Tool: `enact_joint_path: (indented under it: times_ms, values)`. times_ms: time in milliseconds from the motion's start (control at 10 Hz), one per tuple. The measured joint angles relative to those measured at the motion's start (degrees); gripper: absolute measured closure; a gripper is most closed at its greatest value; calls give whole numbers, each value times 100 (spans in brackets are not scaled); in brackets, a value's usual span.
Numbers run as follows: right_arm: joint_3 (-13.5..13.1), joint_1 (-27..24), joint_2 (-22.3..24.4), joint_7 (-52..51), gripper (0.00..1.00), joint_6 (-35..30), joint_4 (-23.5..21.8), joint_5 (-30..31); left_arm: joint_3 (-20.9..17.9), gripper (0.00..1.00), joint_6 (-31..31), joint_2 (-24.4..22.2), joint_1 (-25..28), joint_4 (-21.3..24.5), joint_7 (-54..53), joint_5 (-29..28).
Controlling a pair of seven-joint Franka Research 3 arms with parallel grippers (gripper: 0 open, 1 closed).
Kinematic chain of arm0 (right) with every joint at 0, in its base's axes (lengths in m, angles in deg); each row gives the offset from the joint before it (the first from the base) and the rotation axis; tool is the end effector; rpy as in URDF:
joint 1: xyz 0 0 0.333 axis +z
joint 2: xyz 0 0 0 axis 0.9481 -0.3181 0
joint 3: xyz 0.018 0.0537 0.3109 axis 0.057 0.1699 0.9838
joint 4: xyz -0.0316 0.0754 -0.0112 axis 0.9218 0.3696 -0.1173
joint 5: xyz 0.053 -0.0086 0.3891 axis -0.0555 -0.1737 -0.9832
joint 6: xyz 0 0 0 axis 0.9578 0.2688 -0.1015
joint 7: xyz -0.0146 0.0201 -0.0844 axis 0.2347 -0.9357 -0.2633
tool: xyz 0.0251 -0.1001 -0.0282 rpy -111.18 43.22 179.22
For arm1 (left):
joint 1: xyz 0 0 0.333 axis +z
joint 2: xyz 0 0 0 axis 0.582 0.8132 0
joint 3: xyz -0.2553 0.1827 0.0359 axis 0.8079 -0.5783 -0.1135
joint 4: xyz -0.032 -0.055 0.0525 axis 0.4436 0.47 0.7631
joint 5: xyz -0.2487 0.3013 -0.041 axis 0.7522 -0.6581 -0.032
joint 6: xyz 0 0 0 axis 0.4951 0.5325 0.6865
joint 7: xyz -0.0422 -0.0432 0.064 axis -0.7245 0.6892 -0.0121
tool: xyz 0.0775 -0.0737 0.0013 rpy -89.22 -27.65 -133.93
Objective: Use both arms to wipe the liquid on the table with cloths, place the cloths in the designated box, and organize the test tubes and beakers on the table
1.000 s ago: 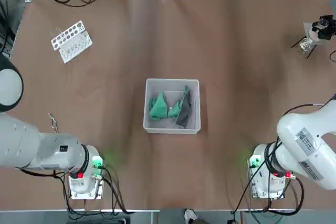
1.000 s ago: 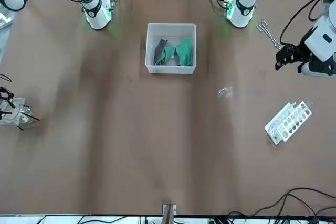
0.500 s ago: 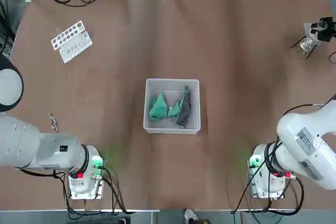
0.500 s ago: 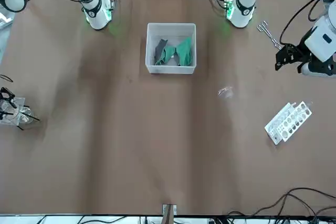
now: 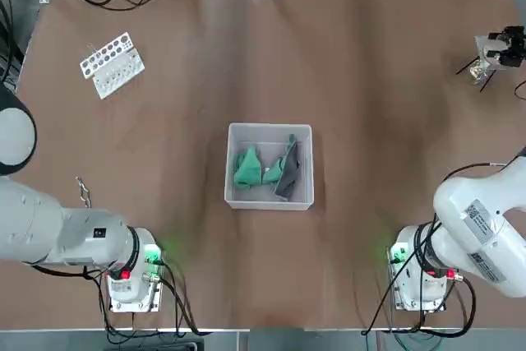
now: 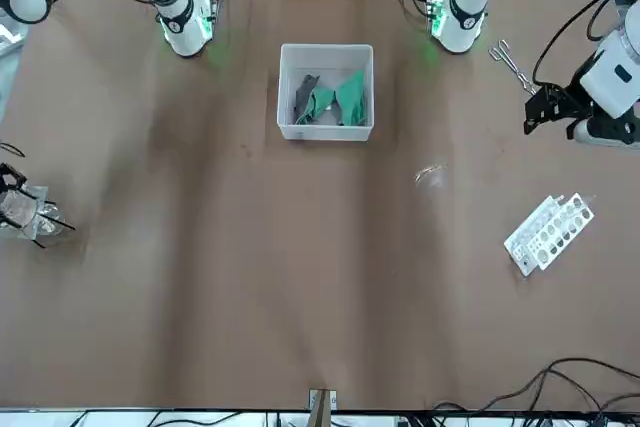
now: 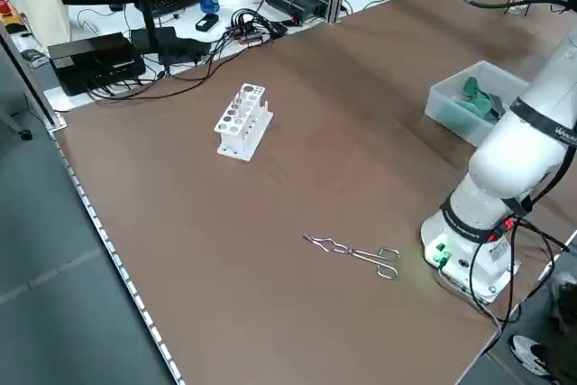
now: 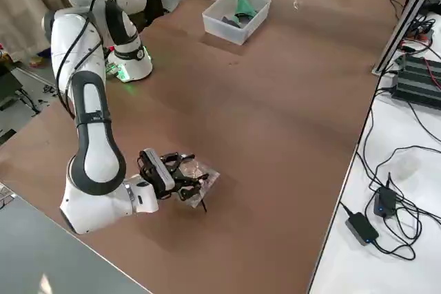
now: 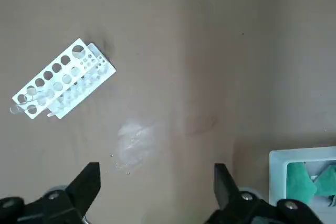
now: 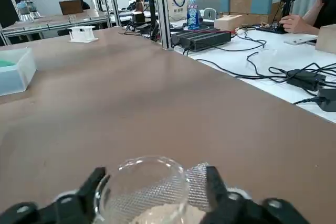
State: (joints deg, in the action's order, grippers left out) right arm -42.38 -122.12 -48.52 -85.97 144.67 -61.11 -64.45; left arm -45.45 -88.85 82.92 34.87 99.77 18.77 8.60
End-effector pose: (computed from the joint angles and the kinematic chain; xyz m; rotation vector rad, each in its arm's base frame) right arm 0.5220 -0.4930 0.2135 -1.8631 -1.1115 -1.2075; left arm 0.5519 -0.0568 0.6131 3.0998 -0.1512 0.0080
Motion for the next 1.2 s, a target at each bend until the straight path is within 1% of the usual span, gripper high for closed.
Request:
enact_joint_path:
  times_ms: [100, 300, 600, 700, 900, 1100, 1200]
  values:
    - [-10, 0, 0, 0, 1, -1, 2, 0, 0, 4, 0, 0, 0, 0, 1, 0]
    - [-65, -9, 0, 0, 1, -13, 8, 64, 0, 4, 0, 0, 0, 0, 2, 0]
    - [-75, -89, 1, 0, 1, -162, 76, 82, 1, 4, 0, 0, 0, 0, 2, 0]
    - [-85, -117, 7, 4, 1, -272, 119, 83, 1, 4, 0, 0, 0, 0, 2, 0]
    - [-198, -138, 21, 14, 1, -567, 186, 88, 1, 4, 0, 0, 0, 0, 2, 0]
    - [-211, -144, 70, 96, 1, -746, 205, 88, 1, 4, 0, 0, 0, 0, 2, 0]
    - [-212, -144, 107, 322, 1, -909, 210, 88, 0, 4, 0, 0, 1, 1, 2, 0]
